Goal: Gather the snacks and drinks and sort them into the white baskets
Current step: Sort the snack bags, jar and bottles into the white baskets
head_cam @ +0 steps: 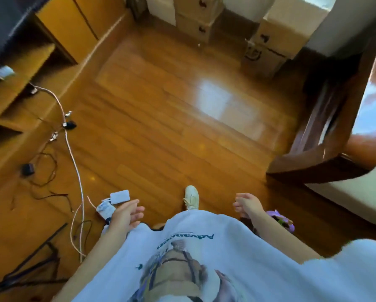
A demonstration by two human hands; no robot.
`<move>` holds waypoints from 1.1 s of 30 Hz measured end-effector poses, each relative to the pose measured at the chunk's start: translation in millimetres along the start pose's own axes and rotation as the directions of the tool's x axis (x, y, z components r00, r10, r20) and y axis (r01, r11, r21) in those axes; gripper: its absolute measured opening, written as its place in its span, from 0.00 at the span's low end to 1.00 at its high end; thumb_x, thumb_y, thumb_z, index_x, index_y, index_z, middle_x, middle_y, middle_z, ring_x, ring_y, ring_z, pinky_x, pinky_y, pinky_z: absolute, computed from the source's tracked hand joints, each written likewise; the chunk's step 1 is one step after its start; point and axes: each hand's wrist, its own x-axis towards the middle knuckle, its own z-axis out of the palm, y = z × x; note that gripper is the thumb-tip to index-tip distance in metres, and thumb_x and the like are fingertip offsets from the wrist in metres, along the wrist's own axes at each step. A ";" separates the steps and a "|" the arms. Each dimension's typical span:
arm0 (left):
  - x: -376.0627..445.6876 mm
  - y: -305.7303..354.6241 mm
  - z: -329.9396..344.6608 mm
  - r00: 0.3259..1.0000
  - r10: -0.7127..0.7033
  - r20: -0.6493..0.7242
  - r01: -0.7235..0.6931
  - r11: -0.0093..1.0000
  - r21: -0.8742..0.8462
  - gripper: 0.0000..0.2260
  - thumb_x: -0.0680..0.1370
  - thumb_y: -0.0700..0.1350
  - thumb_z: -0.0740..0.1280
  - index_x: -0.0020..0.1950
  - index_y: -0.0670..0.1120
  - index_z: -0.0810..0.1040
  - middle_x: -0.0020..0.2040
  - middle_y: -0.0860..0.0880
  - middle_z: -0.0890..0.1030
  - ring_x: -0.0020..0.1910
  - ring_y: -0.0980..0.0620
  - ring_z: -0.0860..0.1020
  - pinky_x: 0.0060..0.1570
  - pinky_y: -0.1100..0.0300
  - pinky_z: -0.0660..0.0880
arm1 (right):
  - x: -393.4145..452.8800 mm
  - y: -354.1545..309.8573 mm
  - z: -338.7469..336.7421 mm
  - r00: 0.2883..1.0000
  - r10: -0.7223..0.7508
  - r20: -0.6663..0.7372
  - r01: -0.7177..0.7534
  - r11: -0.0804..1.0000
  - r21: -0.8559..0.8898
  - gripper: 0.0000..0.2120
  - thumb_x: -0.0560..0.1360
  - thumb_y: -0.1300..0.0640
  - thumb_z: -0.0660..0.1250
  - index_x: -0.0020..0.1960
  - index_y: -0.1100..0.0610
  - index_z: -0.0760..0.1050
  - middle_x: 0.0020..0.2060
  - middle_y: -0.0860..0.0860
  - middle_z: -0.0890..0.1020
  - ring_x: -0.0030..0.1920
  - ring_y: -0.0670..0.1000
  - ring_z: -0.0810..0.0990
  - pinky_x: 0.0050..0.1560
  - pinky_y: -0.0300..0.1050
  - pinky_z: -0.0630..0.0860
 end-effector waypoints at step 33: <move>193.8 454.9 -54.5 0.997 0.070 -0.020 -0.072 0.989 -0.127 0.11 0.80 0.44 0.60 0.60 0.45 0.76 0.45 0.47 0.80 0.38 0.55 0.76 0.39 0.62 0.72 | 111.4 -469.9 158.4 0.999 0.034 0.010 -0.033 0.995 -0.090 0.10 0.77 0.64 0.60 0.57 0.63 0.73 0.32 0.56 0.75 0.28 0.51 0.74 0.33 0.43 0.68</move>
